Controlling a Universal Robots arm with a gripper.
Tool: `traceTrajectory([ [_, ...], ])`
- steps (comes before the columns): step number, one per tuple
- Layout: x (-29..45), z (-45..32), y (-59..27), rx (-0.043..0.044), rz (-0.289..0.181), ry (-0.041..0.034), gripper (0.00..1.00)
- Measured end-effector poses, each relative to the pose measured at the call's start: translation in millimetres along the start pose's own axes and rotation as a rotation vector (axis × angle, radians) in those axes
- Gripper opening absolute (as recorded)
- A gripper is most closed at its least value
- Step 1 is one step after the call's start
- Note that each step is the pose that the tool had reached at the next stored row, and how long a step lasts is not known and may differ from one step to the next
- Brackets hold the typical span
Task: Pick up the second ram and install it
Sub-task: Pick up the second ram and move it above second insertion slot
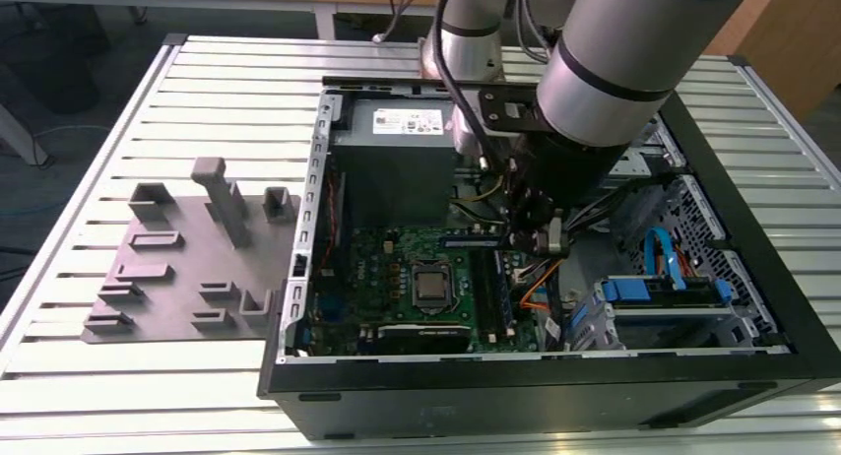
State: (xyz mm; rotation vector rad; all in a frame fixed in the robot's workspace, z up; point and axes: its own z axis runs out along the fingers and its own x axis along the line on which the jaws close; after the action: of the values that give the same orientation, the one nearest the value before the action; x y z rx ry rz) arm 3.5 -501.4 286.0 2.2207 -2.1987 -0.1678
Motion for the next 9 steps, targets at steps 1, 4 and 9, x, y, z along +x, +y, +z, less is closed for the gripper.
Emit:
traceTrajectory([
  [1, 0.0, 0.1, 0.0, -0.0001, 0.0, 0.0003, 0.11],
  [4, 0.0, 0.3, 0.2, -0.0001, 0.0, 0.0001, 0.11],
  [9, 0.0, 0.3, 0.3, -0.0001, 0.0, 0.0001, 0.11],
])
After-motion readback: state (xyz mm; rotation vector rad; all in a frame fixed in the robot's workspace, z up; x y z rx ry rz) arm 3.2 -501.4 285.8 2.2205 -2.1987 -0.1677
